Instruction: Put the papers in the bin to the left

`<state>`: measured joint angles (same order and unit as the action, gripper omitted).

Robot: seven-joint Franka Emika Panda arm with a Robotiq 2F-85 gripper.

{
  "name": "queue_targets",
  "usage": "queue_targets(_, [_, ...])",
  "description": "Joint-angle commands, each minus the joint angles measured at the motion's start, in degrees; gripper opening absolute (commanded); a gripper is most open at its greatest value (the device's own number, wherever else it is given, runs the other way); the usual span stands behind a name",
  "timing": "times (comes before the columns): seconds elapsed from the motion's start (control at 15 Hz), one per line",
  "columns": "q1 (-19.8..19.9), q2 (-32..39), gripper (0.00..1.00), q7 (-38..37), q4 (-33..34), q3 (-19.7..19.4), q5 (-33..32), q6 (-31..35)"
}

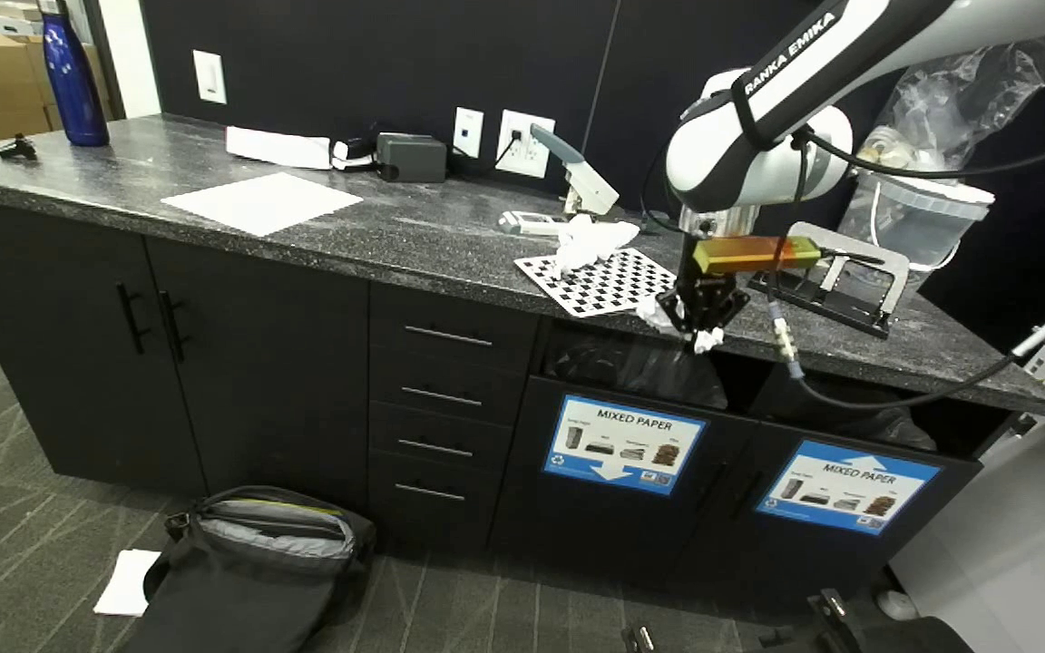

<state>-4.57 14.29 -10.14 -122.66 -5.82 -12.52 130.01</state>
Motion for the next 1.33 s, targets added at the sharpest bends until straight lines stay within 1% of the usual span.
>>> queue_targets(0.0, [0.75, -7.81, 0.05, -0.59, -14.87, 2.91, 3.29, 1.22])
queue_targets(0.13, [0.67, -7.85, 0.05, -5.16, -22.0, 3.17, 3.21, 8.68])
queue_targets(0.2, [0.88, -6.77, 0.05, -7.9, -23.43, 2.79, 2.57, 14.37])
queue_targets(0.33, [1.05, -3.88, 0.05, -11.6, -25.05, 1.76, 1.88, 23.7])
queue_targets(0.4, [1.01, -1.74, 0.05, -13.0, -24.96, 0.99, 1.41, 28.48])
queue_targets(0.47, [0.53, 0.3, 0.05, -14.82, -24.7, -0.17, 0.31, 33.22])
queue_targets(0.53, [-0.78, 2.93, 0.05, -17.29, -23.71, -2.33, -2.11, 38.0])
queue_targets(0.67, [-4.56, 9.56, 0.05, -20.91, -20.52, -8.1, -3.72, 47.21])
queue_targets(0.73, [-7.33, 12.61, 0.05, -20.8, -18.89, -11.42, -2.34, 50.66])
queue_targets(0.8, [-9.18, 15.84, 0.05, -19.28, -17.05, -13.38, 1.26, 53.72])
queue_targets(0.87, [-10.22, 19.15, 0.05, -17.51, -15.07, -14.38, 4.97, 56.12])
queue_targets(1.07, [-9.42, 26.74, 0.05, -14.26, -8.13, -12.65, 15.33, 58.6])
queue_targets(1.27, [-9.24, 32.57, 0.05, -12.66, -1.23, -11.84, 21.66, 59.71])
